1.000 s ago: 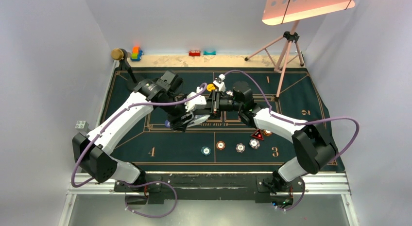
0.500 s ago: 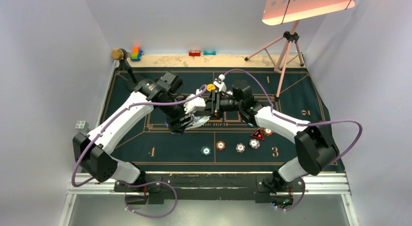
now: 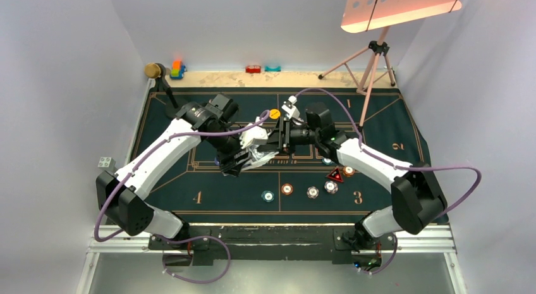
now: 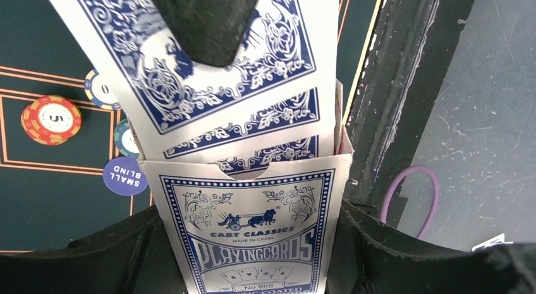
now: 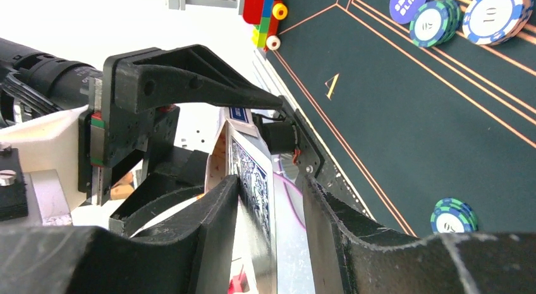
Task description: Distribute texas hold em gaming equipment
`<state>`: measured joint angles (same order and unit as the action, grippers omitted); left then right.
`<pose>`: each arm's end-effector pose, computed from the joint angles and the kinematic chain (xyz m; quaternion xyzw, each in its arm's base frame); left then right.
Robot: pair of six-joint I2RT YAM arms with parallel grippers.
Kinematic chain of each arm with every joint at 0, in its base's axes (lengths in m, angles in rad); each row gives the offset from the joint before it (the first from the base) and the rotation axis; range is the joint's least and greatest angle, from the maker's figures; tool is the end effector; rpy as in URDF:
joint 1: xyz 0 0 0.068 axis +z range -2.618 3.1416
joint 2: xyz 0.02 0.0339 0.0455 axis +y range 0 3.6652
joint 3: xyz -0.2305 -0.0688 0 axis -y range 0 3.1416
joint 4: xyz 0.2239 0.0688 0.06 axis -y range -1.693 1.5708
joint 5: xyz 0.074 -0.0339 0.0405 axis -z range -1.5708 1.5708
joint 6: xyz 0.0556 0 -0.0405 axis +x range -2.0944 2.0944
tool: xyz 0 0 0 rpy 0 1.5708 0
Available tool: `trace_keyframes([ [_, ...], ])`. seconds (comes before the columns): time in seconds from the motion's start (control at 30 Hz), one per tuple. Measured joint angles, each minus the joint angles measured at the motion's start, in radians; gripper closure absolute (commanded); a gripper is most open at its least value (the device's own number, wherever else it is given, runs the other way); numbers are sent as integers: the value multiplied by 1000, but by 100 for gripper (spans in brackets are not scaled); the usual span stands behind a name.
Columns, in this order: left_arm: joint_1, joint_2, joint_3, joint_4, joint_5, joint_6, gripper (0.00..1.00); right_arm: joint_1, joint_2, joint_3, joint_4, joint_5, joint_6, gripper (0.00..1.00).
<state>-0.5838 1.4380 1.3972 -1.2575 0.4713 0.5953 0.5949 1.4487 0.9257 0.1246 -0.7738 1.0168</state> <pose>0.1938 -0.1583 0.2738 0.5620 0.7831 -0.2305 0.1334 0.2438 0.2119 0.2383 -0.0426 0.7981 0.5873 0.1280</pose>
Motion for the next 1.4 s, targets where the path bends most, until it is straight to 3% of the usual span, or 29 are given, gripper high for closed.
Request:
trace_keyframes([
  [1.1,0,0,8,13,21,-1,100,-86,-82,100,-240,50,-176,56],
  [1.4,0,0,8,13,21,-1,100,-99,-94,150,-351,110,-247,66],
])
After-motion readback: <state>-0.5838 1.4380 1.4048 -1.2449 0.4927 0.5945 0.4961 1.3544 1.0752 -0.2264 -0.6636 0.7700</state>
